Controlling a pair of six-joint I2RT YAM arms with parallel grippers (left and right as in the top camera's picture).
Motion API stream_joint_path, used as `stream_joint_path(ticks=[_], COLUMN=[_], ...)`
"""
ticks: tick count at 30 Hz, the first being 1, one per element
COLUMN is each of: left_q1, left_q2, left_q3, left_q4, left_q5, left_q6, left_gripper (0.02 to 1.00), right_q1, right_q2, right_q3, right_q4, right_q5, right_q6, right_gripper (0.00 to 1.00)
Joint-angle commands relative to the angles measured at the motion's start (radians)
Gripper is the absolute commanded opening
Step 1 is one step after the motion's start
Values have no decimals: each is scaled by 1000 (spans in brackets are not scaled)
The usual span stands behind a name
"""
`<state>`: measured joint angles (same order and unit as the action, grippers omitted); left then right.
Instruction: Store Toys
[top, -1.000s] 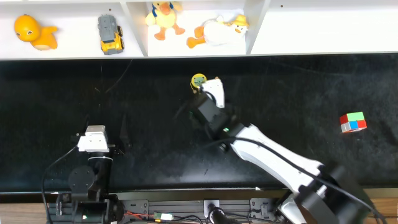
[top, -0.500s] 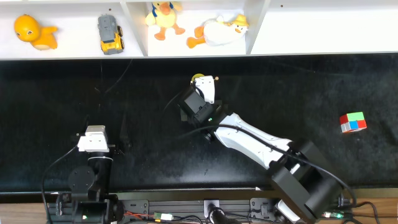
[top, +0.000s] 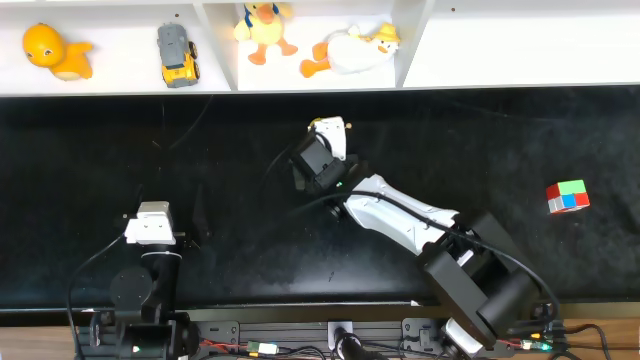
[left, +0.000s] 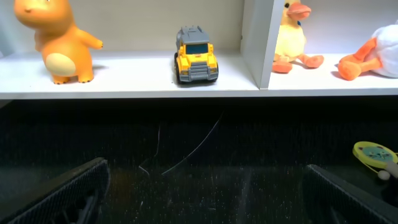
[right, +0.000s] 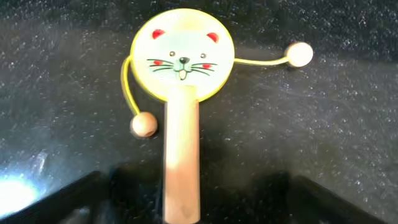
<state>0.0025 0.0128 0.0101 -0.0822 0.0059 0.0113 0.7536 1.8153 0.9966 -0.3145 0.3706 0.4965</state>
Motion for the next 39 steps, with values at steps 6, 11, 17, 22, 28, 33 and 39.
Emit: stream_joint_path(ticks=[6, 11, 17, 22, 28, 33, 39], left_q1=[6, 6, 6, 6, 6, 6, 6], left_q2=[-10, -10, -10, -10, -10, -10, -10], left_q3=[-2, -2, -2, -2, -2, -2, -2], left_q4=[-3, -3, -3, -3, -3, -3, -3], left_q5=[-7, -7, -7, -7, -7, -7, -7], left_q6=[19, 19, 19, 19, 19, 19, 19], left_gripper=[998, 998, 998, 998, 998, 998, 998], right_q1=[-43, -47, -46, -47, -114, -272, -471], right_q2=[18, 22, -8, -154, -468, -689, -717], right_q3=[26, 26, 23, -90, -328, -372, -297], right_q4=[-2, -2, -37, -86, -122, -302, -351], right_q5=[-67, -67, -71, -66, -63, -64, -149], right_q6=[-49, -48, -48, -49, -64, -214, -495], right_gripper=[373, 104, 45, 42, 45, 45, 45])
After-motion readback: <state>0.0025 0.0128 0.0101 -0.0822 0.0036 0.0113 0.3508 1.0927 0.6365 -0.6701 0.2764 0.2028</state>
